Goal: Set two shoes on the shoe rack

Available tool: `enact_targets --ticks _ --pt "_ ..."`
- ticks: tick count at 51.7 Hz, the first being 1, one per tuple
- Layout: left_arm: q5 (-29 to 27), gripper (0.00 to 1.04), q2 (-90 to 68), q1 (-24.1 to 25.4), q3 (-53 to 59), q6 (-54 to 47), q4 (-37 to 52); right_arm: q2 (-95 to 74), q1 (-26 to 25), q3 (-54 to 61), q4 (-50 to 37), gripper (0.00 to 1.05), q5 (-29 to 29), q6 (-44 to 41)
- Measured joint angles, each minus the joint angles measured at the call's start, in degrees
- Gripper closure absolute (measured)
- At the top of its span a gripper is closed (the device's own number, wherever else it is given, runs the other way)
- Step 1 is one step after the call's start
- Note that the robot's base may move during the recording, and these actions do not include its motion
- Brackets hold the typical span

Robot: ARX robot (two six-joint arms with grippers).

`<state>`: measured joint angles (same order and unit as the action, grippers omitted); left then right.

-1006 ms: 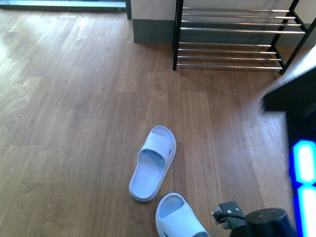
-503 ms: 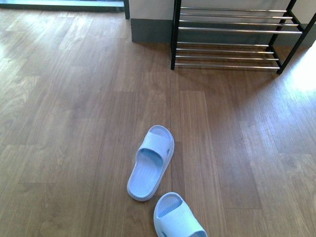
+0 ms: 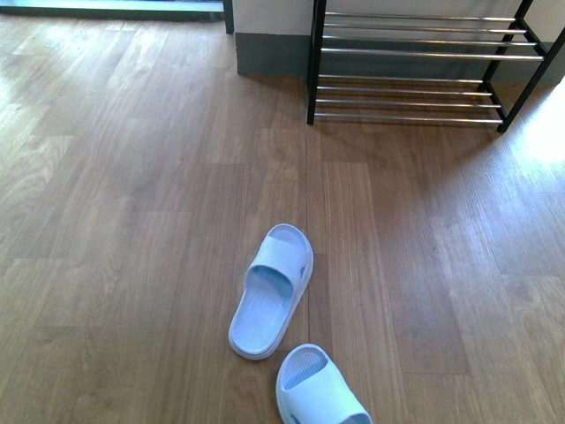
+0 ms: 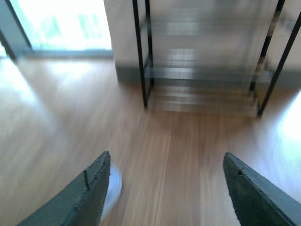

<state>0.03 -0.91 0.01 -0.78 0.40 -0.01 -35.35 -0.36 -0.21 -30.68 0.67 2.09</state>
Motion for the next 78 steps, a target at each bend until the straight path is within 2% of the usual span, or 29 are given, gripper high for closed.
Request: enact_targets --ticks 3,10,11,13,24,30,33,35,38,43,48,51,57,69,78 --pt "-0.09 0.09 0.0 0.0 0.0 0.02 0.0 6.19 0.09 0.0 -2.69 0.51 -0.39 -0.74" --pt "-0.07 0.09 0.0 0.0 0.0 0.02 0.0 13.6 0.22 -0.04 6.23 0.83 -0.61 -1.57" --pt "-0.07 0.09 0.0 0.0 0.0 0.02 0.0 14.69 0.24 -0.07 7.19 0.83 -0.61 -1.9" --pt "-0.07 0.09 0.0 0.0 0.0 0.02 0.0 15.41 0.24 -0.07 7.56 0.77 -0.61 -1.9" --pt "-0.07 0.09 0.0 0.0 0.0 0.02 0.0 15.58 0.24 -0.07 7.8 0.26 -0.66 -1.9" --pt "-0.07 0.09 0.0 0.0 0.0 0.02 0.0 15.58 0.24 -0.07 7.8 0.08 -0.66 -1.88" --pt "-0.07 0.09 0.0 0.0 0.0 0.02 0.0 15.34 0.07 -0.55 9.25 0.09 0.46 -1.7" --pt "-0.07 0.09 0.0 0.0 0.0 0.02 0.0 14.21 -0.09 -2.01 16.04 0.09 3.58 -1.66" --pt "-0.07 0.09 0.0 0.0 0.0 0.02 0.0 7.85 0.96 -3.19 21.84 0.09 3.8 -1.81" --pt "-0.07 0.09 0.0 0.0 0.0 0.02 0.0 -8.81 3.61 -5.55 14.36 0.09 2.29 -2.91" --pt "-0.07 0.09 0.0 0.0 0.0 0.02 0.0 -30.8 6.23 -11.93 2.62 0.09 2.32 -4.83" --pt "-0.07 0.09 0.0 0.0 0.0 0.0 0.0 -48.39 7.91 -15.96 -5.38 0.09 1.6 -8.5" --pt "-0.07 0.09 0.0 0.0 0.0 0.02 0.0 -73.4 9.03 -20.33 -15.19 0.09 0.15 -16.2" --pt "-0.07 0.09 0.0 0.0 0.0 0.02 0.0 -107.82 10.29 -25.64 -22.82 0.09 1.81 -27.67" --pt "-0.07 0.09 0.0 0.0 0.0 0.02 -0.02 -120.76 12.2 -29.11 -28.94 0.09 5.05 -28.17"
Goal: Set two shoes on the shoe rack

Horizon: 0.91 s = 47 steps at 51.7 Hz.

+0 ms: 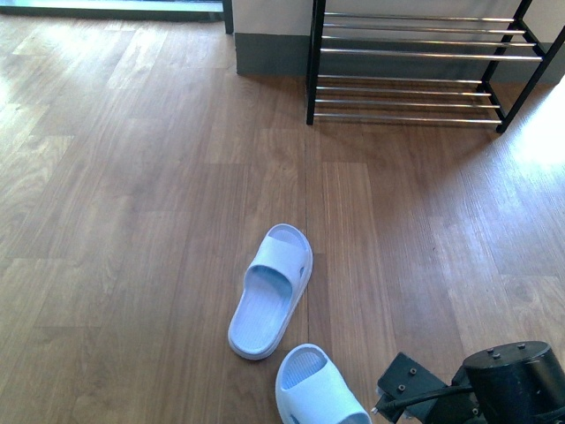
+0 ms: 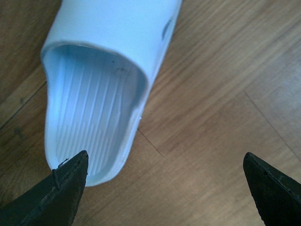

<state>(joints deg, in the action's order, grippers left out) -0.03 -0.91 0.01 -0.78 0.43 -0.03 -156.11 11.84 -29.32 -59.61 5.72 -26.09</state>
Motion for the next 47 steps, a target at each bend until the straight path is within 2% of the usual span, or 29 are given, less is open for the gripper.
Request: enact_targets --ticks 14,27,47 --pt "0.02 0.09 0.0 0.0 0.0 0.0 0.02 -7.54 4.59 -5.57 -3.45 0.09 2.67 7.21" --pt "0.0 0.09 0.0 0.0 0.0 0.0 0.02 -11.98 6.32 -11.06 -7.82 0.09 -1.14 14.64" --pt "0.0 0.09 0.0 0.0 0.0 0.0 0.02 -14.84 7.08 -13.84 -11.5 0.09 -2.73 15.56"
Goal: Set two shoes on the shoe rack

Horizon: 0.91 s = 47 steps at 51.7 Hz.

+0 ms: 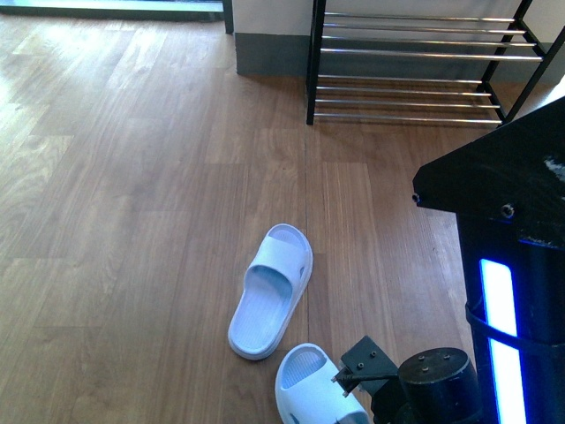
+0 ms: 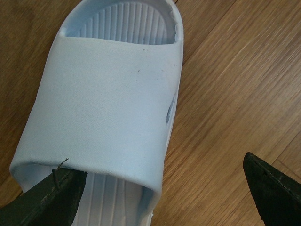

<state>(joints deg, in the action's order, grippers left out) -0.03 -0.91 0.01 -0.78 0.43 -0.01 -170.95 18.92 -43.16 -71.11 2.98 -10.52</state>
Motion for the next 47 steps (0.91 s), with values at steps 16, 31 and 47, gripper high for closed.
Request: enact_targets --ticks 16,31,47 --pt "0.0 0.09 0.0 0.0 0.0 0.0 0.0 -3.45 -1.33 0.59 -6.99 0.39 5.77 5.11" --pt "0.0 0.09 0.0 0.0 0.0 0.0 0.0 -4.46 -1.84 0.37 -7.96 0.79 8.63 8.28" --pt "0.0 0.09 0.0 0.0 0.0 -0.02 0.0 -4.61 -2.1 0.04 -8.83 1.04 8.85 9.68"
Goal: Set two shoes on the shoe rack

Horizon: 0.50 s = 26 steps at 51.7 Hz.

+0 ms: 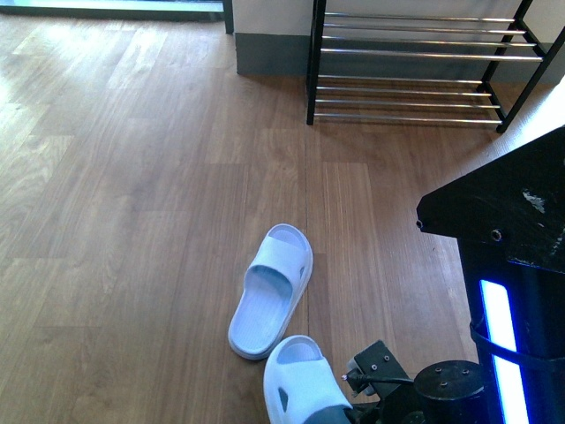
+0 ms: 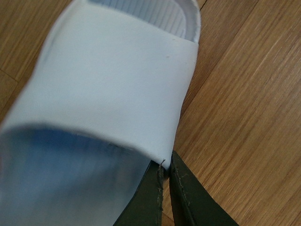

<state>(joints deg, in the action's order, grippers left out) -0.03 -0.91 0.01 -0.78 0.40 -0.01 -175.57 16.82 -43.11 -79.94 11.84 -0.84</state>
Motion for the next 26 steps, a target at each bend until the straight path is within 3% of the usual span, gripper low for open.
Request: enact_targets --ticks 14,18,22,26 --pt "0.0 0.09 0.0 0.0 0.0 0.02 0.0 1.01 -0.63 0.48 0.76 1.04 -0.72 0.48" --pt "0.0 0.09 0.0 0.0 0.0 0.0 0.0 13.11 -5.05 5.81 9.86 1.04 -0.55 3.3" --pt "0.0 0.09 0.0 0.0 0.0 0.02 0.0 29.42 -9.75 6.78 14.38 1.04 -1.86 4.55" --pt "0.02 0.09 0.0 0.0 0.0 0.02 -0.02 38.64 -11.26 6.97 16.98 1.04 -2.64 5.09"
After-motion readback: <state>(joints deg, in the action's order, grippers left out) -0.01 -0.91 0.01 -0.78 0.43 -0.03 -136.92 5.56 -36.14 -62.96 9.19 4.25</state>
